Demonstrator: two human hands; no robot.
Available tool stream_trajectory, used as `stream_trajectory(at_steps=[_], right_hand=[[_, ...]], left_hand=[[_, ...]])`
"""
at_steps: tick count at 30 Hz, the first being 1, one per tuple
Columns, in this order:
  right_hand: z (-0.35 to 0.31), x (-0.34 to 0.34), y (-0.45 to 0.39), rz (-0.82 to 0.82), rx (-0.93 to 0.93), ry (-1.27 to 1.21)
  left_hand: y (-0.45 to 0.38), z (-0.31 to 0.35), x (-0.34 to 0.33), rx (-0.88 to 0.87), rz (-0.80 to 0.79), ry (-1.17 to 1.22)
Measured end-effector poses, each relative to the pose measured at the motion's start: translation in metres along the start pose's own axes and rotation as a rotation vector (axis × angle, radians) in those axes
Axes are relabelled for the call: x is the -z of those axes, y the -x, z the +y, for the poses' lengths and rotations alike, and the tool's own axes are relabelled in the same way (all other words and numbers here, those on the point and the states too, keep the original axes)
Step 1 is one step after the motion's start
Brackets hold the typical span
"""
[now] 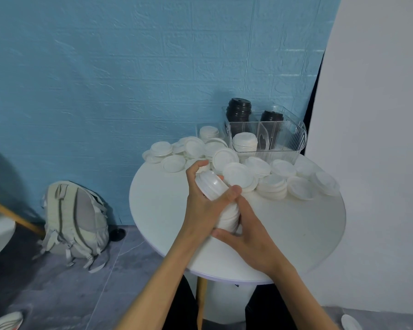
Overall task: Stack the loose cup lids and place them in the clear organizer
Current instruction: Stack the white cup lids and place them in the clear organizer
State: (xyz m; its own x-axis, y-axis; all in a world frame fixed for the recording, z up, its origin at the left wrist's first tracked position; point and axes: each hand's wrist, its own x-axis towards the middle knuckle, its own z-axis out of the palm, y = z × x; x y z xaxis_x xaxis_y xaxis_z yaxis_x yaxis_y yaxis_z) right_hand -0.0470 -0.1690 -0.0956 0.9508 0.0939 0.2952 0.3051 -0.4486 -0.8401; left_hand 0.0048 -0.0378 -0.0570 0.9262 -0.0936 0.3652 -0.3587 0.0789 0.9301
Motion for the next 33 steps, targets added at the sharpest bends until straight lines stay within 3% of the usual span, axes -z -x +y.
stream_trajectory(at_steps=[11,15,22,33], right_hand=[[0.004,-0.001,0.0,-0.007,-0.061,-0.053],[0.005,-0.001,-0.001,0.003,-0.079,-0.071],[0.004,-0.001,0.0,0.019,-0.068,-0.097],[-0.004,0.0,0.001,0.016,-0.04,-0.116]], left_hand=[[0.009,-0.01,0.006,0.079,-0.047,0.087],[0.011,-0.017,0.011,0.08,-0.034,0.006],[0.02,-0.015,0.023,0.069,-0.168,-0.092],[0.022,-0.015,0.025,0.274,-0.237,0.174]])
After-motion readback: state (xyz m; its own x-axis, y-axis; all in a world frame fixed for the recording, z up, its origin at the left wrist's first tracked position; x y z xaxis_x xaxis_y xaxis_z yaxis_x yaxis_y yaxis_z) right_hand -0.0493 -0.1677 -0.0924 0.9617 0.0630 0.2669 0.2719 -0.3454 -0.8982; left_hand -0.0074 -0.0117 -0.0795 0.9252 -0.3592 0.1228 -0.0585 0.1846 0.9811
